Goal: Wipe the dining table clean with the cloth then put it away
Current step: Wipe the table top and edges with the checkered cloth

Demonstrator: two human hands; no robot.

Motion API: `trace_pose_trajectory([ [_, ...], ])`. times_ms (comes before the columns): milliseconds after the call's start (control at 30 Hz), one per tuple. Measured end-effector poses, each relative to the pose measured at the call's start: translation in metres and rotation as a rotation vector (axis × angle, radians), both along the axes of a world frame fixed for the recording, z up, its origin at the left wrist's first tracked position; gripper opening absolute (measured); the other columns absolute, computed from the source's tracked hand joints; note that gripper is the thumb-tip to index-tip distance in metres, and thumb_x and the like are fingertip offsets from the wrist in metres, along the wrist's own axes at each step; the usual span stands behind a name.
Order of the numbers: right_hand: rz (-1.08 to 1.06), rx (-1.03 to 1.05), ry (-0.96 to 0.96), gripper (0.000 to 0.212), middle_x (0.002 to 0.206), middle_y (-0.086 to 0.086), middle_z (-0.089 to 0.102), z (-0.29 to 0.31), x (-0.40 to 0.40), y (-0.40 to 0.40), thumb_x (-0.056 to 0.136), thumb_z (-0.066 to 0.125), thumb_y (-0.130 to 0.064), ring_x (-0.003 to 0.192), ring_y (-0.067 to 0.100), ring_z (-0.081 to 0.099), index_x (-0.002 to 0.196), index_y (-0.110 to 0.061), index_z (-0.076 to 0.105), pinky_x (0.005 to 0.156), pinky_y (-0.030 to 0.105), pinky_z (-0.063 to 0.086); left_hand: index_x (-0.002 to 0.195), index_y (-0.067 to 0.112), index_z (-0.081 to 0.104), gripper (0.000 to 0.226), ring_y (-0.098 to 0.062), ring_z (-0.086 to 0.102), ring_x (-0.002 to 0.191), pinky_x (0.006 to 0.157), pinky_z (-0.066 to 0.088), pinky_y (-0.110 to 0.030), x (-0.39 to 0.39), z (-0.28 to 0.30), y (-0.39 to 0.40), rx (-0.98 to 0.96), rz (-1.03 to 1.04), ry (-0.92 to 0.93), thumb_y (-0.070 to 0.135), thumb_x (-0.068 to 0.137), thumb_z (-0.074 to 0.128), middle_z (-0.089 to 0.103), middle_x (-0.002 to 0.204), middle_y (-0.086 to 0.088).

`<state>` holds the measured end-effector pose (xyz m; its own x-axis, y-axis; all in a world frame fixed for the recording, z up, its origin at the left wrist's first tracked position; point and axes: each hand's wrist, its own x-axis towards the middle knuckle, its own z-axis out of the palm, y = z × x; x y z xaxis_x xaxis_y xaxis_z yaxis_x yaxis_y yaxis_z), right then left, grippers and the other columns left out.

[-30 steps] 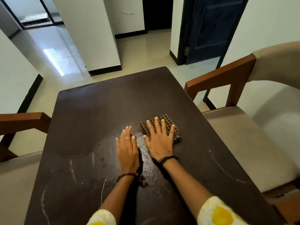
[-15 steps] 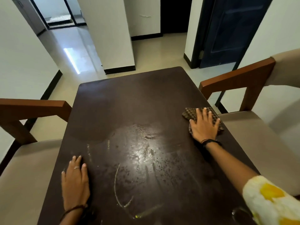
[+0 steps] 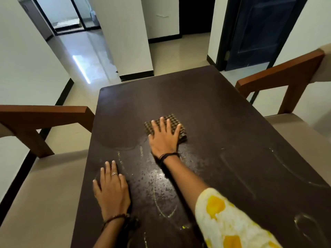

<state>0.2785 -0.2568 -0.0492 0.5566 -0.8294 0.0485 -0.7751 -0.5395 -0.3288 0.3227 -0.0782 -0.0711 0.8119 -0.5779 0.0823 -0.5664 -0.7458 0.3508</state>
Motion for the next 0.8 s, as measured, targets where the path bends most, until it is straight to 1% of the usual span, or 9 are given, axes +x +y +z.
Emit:
trace_pose_trajectory([
  [100,0.174,0.01,0.002,0.052,0.158,0.003,0.012,0.0,0.004,0.03,0.095,0.035,-0.035,0.145,0.023,0.005,0.146,-0.031,0.023,0.11,0.058,-0.011,0.144,0.014,0.015,0.049,-0.019,0.007,0.141,0.113,0.0,-0.044,0.002,0.002,0.0,0.02,-0.007,0.034,0.021,0.098,0.028,0.013,0.153,-0.004],
  [200,0.237,0.0,0.006,0.051,0.158,-0.002,0.013,0.002,-0.025,0.012,0.096,0.032,-0.031,0.145,0.019,0.008,0.146,-0.033,0.02,0.113,0.055,-0.005,0.145,0.015,0.013,0.05,-0.017,0.008,0.14,0.113,0.0,-0.039,0.006,0.012,0.011,-0.059,-0.107,0.125,0.021,0.098,0.03,0.012,0.153,-0.004],
  [300,0.066,-0.019,0.015,0.052,0.157,-0.003,0.015,0.005,-0.074,-0.019,0.097,0.033,-0.031,0.145,0.017,0.01,0.147,-0.03,0.019,0.115,0.054,0.001,0.145,0.014,0.017,0.054,-0.02,0.018,0.138,0.113,0.012,-0.037,0.025,0.025,0.037,-0.261,-0.111,0.154,0.016,0.096,0.039,0.021,0.151,-0.006],
  [367,-0.103,-0.016,0.016,0.052,0.157,-0.003,0.017,0.005,-0.107,-0.036,0.097,0.035,-0.032,0.144,0.018,0.012,0.147,-0.028,0.021,0.115,0.055,0.003,0.144,0.012,0.023,0.054,-0.025,0.023,0.137,0.112,0.017,-0.04,0.04,0.025,0.055,-0.236,-0.044,0.072,0.013,0.094,0.043,0.028,0.149,-0.008],
  [433,-0.221,-0.004,0.034,0.051,0.156,-0.001,0.019,0.005,-0.122,-0.036,0.097,0.035,-0.033,0.144,0.02,0.013,0.146,-0.028,0.022,0.114,0.056,0.002,0.144,0.01,0.023,0.054,-0.027,0.024,0.136,0.112,0.018,-0.043,0.044,0.017,0.071,-0.166,0.036,0.116,0.016,0.094,0.043,0.028,0.149,-0.011],
  [500,-0.317,0.008,0.044,0.051,0.157,0.001,0.017,0.005,-0.114,-0.022,0.098,0.034,-0.034,0.145,0.022,0.01,0.147,-0.027,0.021,0.113,0.058,-0.001,0.144,0.01,0.02,0.054,-0.027,0.026,0.135,0.111,0.023,-0.042,0.039,0.01,0.08,-0.158,0.061,0.209,0.021,0.095,0.04,0.027,0.149,-0.011],
  [600,-0.412,0.019,0.045,0.051,0.157,0.006,0.015,0.005,-0.085,0.01,0.098,0.034,-0.035,0.145,0.026,0.008,0.147,-0.024,0.021,0.111,0.061,-0.002,0.145,0.017,0.017,0.054,-0.026,0.034,0.131,0.103,0.033,-0.04,0.033,0.009,0.081,-0.195,0.072,0.255,0.029,0.096,0.036,0.029,0.148,-0.007],
  [700,-0.348,-0.03,0.023,0.051,0.157,0.009,0.016,0.003,-0.041,0.044,0.098,0.035,-0.034,0.145,0.028,0.008,0.146,-0.022,0.024,0.11,0.062,-0.002,0.146,0.021,0.014,0.055,-0.028,0.044,0.121,0.091,0.042,-0.04,0.032,0.012,0.078,-0.22,0.104,0.28,0.032,0.096,0.034,0.035,0.144,-0.007],
  [800,-0.221,-0.022,0.01,0.053,0.157,0.01,0.013,0.0,0.017,0.075,0.098,0.033,-0.035,0.145,0.029,0.007,0.147,-0.022,0.021,0.11,0.061,-0.005,0.146,0.022,0.01,0.056,-0.027,0.047,0.117,0.087,0.043,-0.039,0.031,0.013,0.079,-0.217,0.104,0.291,0.033,0.096,0.033,0.036,0.142,-0.006],
])
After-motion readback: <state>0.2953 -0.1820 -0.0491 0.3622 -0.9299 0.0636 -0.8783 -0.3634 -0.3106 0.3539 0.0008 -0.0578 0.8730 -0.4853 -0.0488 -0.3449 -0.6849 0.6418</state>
